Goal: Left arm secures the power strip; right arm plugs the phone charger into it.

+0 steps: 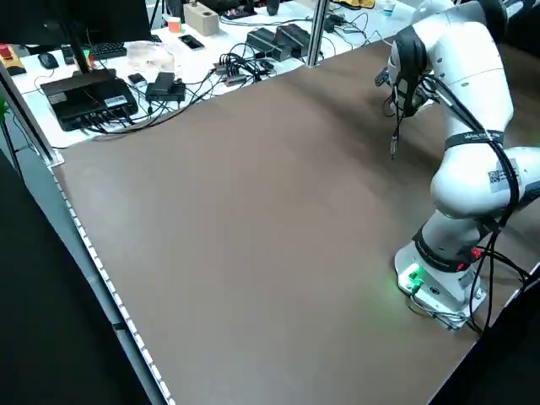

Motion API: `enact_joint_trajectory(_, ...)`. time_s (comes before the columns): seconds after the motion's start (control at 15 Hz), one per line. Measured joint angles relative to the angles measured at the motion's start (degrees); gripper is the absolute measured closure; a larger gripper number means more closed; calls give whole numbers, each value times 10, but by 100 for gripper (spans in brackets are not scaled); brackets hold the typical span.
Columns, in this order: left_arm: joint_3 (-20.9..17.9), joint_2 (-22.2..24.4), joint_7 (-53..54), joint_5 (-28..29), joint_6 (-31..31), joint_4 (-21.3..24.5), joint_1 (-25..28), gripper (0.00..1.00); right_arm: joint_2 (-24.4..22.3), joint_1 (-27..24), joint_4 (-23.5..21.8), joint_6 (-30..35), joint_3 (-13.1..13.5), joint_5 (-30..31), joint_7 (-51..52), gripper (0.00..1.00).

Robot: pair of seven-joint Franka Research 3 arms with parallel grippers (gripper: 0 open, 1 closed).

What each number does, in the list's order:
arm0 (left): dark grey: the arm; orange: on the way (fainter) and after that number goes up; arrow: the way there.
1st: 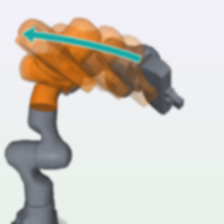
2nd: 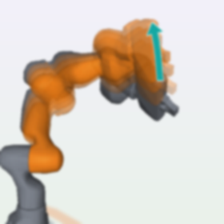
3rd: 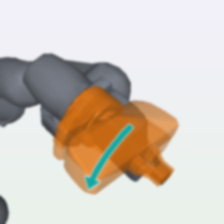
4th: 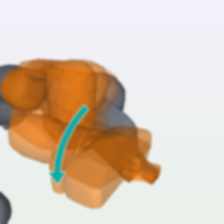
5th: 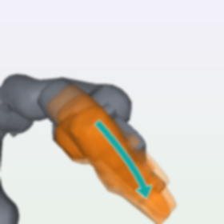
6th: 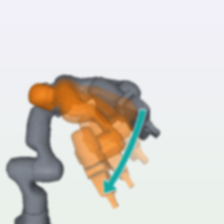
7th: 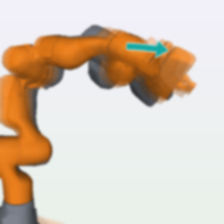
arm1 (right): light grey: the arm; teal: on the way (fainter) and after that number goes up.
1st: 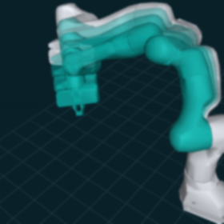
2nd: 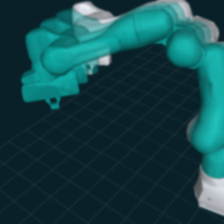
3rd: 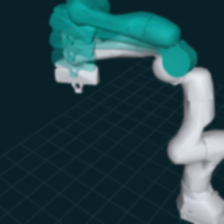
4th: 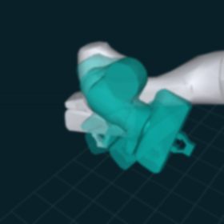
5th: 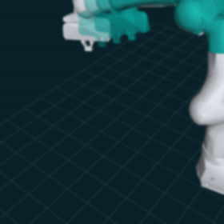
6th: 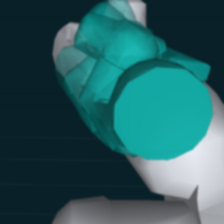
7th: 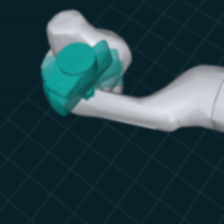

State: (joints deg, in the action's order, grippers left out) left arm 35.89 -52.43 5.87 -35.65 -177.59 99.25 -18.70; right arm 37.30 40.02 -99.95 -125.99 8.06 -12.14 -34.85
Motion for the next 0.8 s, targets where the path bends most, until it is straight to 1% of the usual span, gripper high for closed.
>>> enact_joint_trajectory(0.13,0,0,0,0,0,0,0,99,0,-17,35,55,2,2,0,0)
enact_joint_trajectory(0.4,0,0,0,0,0,0,0,99,-6,-50,83,98,5,2,12,0)
enact_joint_trajectory(0.53,0,0,0,0,0,0,0,99,-29,-83,100,134,8,2,49,0)
enact_joint_trajectory(0.8,0,0,0,0,0,0,0,99,-104,-193,135,245,11,2,173,0)
